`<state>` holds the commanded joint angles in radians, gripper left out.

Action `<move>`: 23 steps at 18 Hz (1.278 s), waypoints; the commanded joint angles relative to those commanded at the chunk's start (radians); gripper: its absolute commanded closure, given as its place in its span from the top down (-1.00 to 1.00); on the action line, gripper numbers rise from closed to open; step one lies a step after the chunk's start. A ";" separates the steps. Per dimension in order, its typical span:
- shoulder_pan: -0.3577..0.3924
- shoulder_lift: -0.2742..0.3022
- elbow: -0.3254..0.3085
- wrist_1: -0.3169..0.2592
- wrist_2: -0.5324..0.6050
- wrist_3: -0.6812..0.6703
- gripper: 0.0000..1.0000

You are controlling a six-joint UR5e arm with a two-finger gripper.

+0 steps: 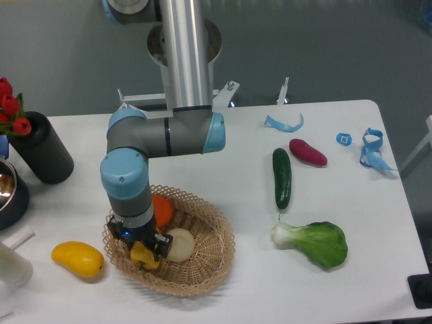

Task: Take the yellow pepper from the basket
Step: 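Close the gripper around the yellow bell pepper in the basket, then lift the yellow pepper out of the basket and carry it toward the bok choy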

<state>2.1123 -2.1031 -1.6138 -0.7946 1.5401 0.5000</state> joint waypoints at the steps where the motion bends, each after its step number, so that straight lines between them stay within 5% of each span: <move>1: 0.005 0.002 0.002 -0.002 0.000 0.002 -0.27; 7: 0.086 0.072 0.087 -0.021 0.005 0.009 -0.28; 11: 0.181 0.109 0.109 -0.054 0.005 0.147 -0.28; 18: 0.308 0.170 0.120 -0.221 0.000 0.346 -0.28; 23: 0.359 0.207 0.117 -0.273 -0.005 0.399 -0.28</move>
<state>2.4712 -1.8960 -1.4972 -1.0676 1.5355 0.8988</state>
